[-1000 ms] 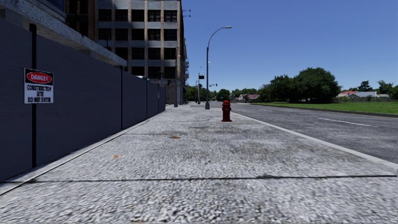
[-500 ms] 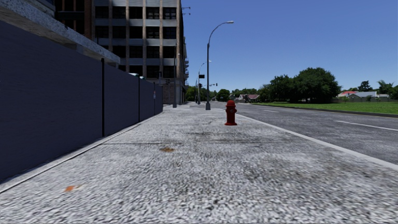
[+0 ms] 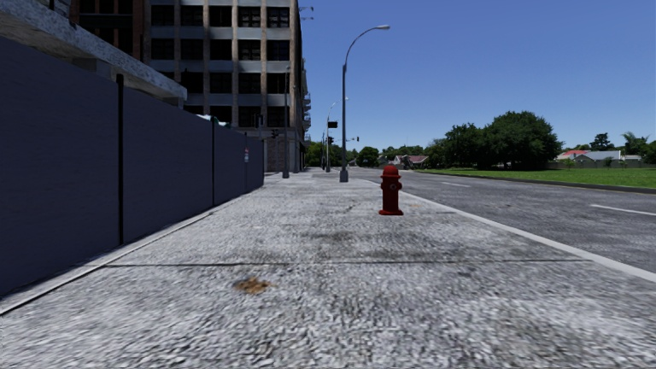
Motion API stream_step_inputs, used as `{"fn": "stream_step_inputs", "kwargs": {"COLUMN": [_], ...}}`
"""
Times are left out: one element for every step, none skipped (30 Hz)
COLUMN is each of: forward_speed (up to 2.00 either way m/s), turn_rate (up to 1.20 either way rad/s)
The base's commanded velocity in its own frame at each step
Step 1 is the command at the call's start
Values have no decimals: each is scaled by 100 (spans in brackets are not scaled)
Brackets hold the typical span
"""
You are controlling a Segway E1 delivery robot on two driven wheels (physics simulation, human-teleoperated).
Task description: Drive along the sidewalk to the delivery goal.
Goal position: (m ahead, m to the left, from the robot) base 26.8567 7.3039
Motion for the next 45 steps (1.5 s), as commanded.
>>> {"fn": "stream_step_inputs", "kwargs": {"forward_speed": [200, 200, 200, 200, 200, 200, 200, 200, 200, 200, 200, 200, 200, 200, 200, 200, 200, 200, 200, 200, 200, 200, 200, 200, 200, 200, 200, 200, 200, 200, 200, 200, 200, 200, 200, 200, 200, 200, 200, 200, 200, 200, 200, 200, 200], "turn_rate": [0, 0, 0, 0, 0, 0, 0, 0, 0, 0, 0, 0, 0, 0, 0, 0, 0, 0, 0, 0, 0, 0, 0, 0, 0, 0, 0, 0, 0, 0, 0, 0, 0, 0, 0, 0, 0, 0, 0, 0, 0, 0, 0, 0, 0]}}
